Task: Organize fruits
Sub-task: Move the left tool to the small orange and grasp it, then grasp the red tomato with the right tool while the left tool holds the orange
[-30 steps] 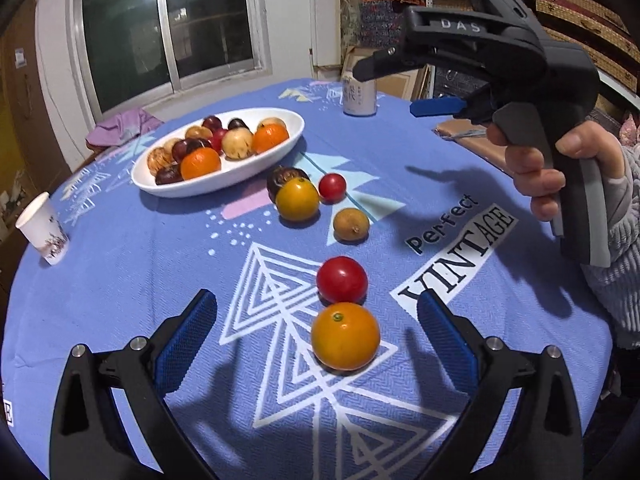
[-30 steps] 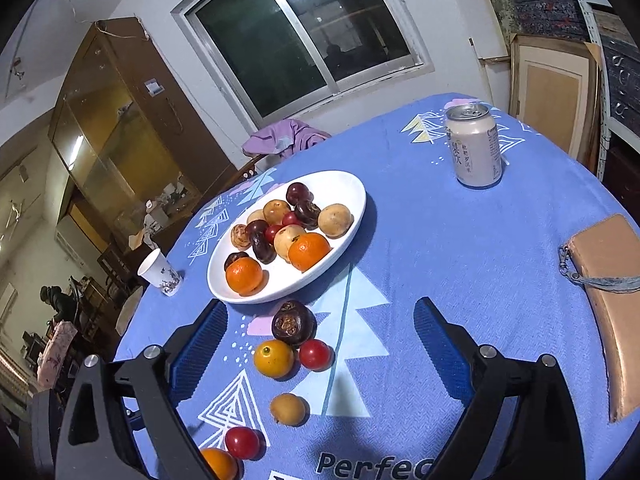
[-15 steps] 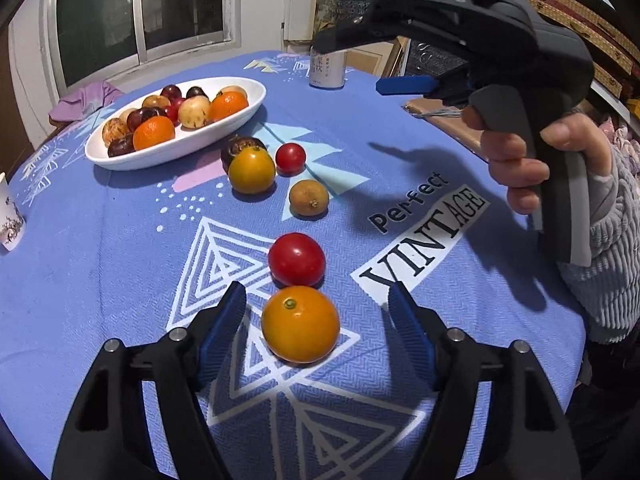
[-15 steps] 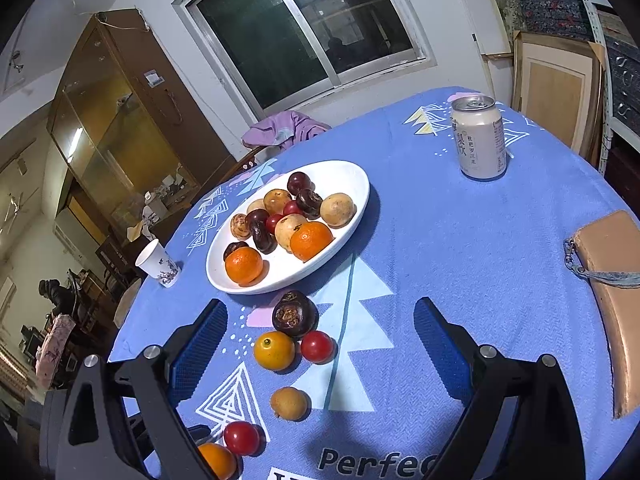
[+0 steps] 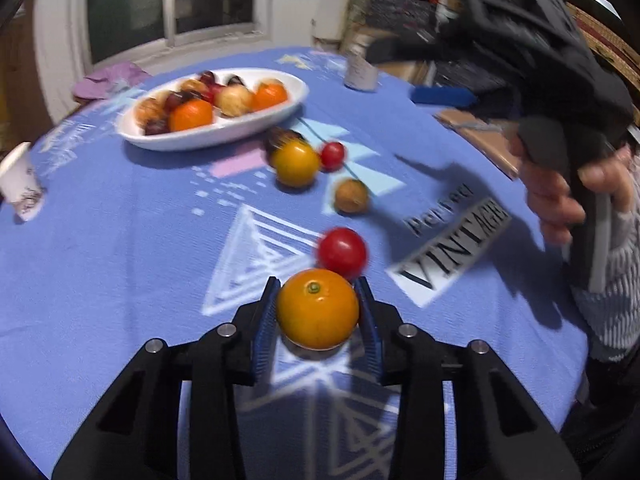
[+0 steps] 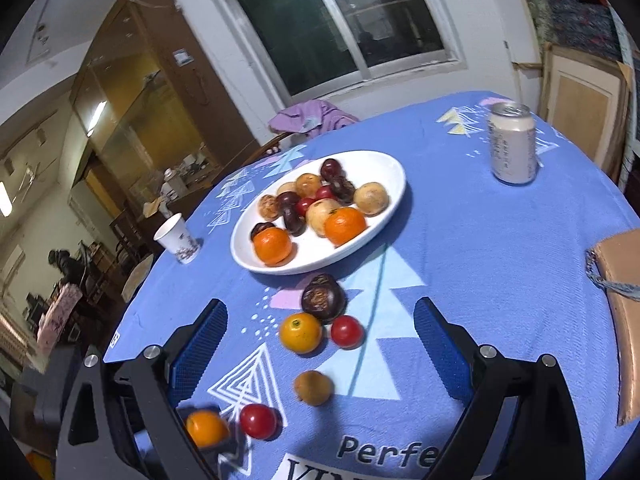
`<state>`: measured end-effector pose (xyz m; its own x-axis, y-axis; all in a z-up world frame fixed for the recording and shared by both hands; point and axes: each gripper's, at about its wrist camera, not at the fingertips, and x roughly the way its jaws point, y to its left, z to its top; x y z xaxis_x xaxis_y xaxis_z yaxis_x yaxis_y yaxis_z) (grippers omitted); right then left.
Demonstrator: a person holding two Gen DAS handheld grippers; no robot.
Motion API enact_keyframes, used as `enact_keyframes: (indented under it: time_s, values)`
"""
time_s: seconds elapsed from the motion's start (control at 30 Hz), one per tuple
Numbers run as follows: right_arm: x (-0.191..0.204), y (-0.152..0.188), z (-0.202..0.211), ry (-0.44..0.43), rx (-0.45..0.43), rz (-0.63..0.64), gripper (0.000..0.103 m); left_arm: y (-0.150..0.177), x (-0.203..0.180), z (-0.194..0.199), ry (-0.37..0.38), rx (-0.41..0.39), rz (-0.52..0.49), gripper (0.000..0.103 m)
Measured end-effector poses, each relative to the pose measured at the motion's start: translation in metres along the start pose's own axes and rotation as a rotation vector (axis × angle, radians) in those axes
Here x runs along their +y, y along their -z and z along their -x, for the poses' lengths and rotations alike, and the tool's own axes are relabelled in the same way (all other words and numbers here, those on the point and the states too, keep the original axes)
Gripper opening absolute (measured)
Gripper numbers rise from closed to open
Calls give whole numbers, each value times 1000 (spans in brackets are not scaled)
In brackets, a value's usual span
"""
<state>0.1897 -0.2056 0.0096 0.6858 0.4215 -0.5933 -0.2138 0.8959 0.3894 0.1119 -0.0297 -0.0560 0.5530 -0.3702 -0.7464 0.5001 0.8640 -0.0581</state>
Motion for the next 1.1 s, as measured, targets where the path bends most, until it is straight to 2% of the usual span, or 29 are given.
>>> enact_keyframes:
  time_s: [0.07, 0.23, 0.33, 0.47, 0.6, 0.8, 0.97, 1.03, 1.1]
  values:
    - [13, 5, 0, -8, 1, 60, 95, -3, 14, 4, -65, -22, 38, 37]
    - [53, 28, -3, -12, 21, 265, 91, -7, 48, 3, -158, -18, 151, 37]
    - [70, 49, -11, -2, 72, 374, 86, -6, 58, 2, -177, -12, 189, 37]
    - [78, 76, -20, 21, 142, 454, 84, -5, 65, 2, -150, -10, 221, 37]
    - [77, 81, -23, 22, 169, 443, 78, -4, 64, -5, -149, 14, 223, 37]
    - [78, 85, -33, 35, 209, 440, 56, -1, 61, -10, -155, 40, 218, 37]
    - [78, 86, -39, 36, 235, 449, 49, -1, 61, -11, -156, 45, 219, 38]
    - [77, 87, -42, 35, 253, 442, 36, -1, 61, -12, -158, 45, 217, 38]
    - [75, 87, -45, 32, 268, 430, 31, -1, 61, -12, -160, 45, 215, 38]
